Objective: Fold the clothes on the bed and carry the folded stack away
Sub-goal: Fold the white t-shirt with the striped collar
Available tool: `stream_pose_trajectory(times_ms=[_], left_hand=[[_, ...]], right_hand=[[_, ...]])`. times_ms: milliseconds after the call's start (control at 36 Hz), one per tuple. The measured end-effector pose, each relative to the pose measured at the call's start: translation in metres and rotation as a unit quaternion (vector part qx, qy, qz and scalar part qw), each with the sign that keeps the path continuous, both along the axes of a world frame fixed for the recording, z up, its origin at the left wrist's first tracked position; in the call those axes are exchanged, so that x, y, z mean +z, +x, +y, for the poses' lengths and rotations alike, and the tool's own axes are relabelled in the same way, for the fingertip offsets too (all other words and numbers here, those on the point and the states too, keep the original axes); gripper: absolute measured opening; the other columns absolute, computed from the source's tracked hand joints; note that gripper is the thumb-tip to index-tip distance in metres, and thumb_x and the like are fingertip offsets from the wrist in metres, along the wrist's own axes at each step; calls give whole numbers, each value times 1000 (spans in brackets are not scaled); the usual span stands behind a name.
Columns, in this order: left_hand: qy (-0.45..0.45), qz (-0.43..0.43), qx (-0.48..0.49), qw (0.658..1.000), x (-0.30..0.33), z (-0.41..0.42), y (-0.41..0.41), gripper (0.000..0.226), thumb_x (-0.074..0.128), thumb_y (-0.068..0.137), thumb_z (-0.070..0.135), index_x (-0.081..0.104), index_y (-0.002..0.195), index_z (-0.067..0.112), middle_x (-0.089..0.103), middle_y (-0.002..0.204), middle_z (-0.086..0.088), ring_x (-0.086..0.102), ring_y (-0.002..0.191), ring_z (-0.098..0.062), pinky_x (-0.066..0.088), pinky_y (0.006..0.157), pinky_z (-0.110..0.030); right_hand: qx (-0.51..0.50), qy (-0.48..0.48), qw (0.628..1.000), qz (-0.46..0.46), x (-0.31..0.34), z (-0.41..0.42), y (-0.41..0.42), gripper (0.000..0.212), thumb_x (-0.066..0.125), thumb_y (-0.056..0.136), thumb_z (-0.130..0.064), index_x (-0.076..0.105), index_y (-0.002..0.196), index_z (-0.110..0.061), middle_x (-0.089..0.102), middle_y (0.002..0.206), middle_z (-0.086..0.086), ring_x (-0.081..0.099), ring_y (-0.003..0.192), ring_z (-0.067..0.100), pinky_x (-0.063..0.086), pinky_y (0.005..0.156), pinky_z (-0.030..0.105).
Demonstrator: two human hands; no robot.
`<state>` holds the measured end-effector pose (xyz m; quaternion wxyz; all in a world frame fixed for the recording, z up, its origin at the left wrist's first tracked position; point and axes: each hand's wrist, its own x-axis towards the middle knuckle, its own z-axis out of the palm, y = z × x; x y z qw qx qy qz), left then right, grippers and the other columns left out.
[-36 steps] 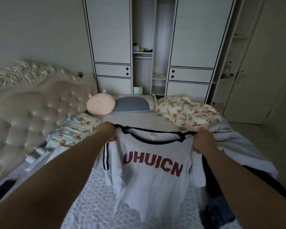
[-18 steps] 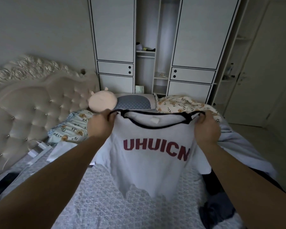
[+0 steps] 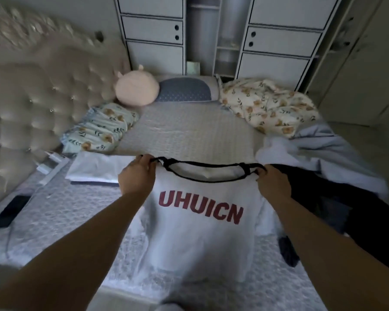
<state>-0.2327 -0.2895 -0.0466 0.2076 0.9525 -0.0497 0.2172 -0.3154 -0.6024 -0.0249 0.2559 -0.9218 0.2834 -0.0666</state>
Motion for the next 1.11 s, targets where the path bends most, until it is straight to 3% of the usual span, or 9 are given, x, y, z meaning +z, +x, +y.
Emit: stream_pose_trajectory(times_ms=[222, 417, 472, 528, 583, 694, 833, 1000, 1111], left_hand=[[-12, 237, 73, 969, -85, 11, 85, 24, 41, 96, 37, 62, 106, 30, 67, 94, -8, 62, 87, -33, 39, 66, -32], [-49, 275, 0, 960, -89, -23, 251, 29, 45, 96, 36, 63, 116, 23, 65, 114, -12, 58, 106, -34, 38, 76, -32], [-117, 255, -87, 956, -94, -42, 295, 36, 50, 97, 28, 53, 132, 20, 56, 131, -13, 51, 120, -32, 38, 85, -31], [-181, 260, -162, 935, -104, -60, 326, 62, 53, 97, 23, 23, 150, 17, 27, 154, -15, 27, 140, -28, 30, 108, -35], [-193, 276, -181, 924, -128, -71, 344, 78, 53, 97, 24, -1, 152, 13, 4, 159, -15, 7, 147, -27, 14, 117, -41], [-82, 378, -185, 903, -211, -74, 335, 82, 48, 98, 37, -15, 149, 26, -9, 160, -7, -5, 147, -26, 5, 119, -44], [150, 444, -227, 854, -320, -64, 292, 72, 37, 98, 48, -11, 150, 33, -10, 160, 1, -5, 147, -24, 10, 118, -48], [224, 436, -265, 830, -413, -51, 259, 63, 30, 98, 52, -6, 149, 41, -14, 159, 8, -11, 146, -18, -1, 116, -47], [242, 392, -273, 845, -444, -36, 246, 70, 37, 94, 56, 0, 150, 39, -15, 159, 6, -12, 146, -19, -1, 116, -47]], right_hand=[[-55, 243, 954, 167, -91, 4, 84, 26, 51, 95, -23, 62, 84, -2, 65, 103, 19, 59, 90, 30, 49, 74, 37], [-47, 125, 985, 106, -80, -15, 235, 35, 42, 100, -25, 59, 119, -1, 58, 123, 21, 54, 110, 34, 41, 85, 31], [-52, 167, 984, 31, -82, -21, 279, 38, 42, 101, -28, 48, 134, -11, 52, 133, 17, 54, 112, 34, 41, 77, 28], [-46, 209, 977, -10, -95, -21, 309, 60, 43, 100, -35, 13, 151, -26, 32, 152, 7, 56, 106, 31, 45, 66, 26], [-28, 214, 976, -8, -122, -14, 323, 78, 47, 97, -39, -11, 149, -32, 7, 160, -1, 49, 122, 27, 45, 64, 20], [70, 193, 971, 124, -216, 10, 315, 87, 54, 94, -37, -13, 149, -33, -3, 160, -4, 14, 145, 21, 29, 113, 41], [132, 162, 936, 284, -326, 47, 286, 80, 50, 96, -38, -8, 151, -28, 1, 160, -2, 8, 147, 17, 17, 117, 37], [180, 37, 937, 297, -405, 80, 277, 66, 44, 97, -39, 8, 152, -26, 11, 159, -3, 15, 144, 20, 21, 113, 36], [198, -20, 941, 273, -434, 97, 266, 59, 44, 96, -37, 22, 149, -23, 15, 158, -1, 16, 144, 20, 25, 113, 36]])
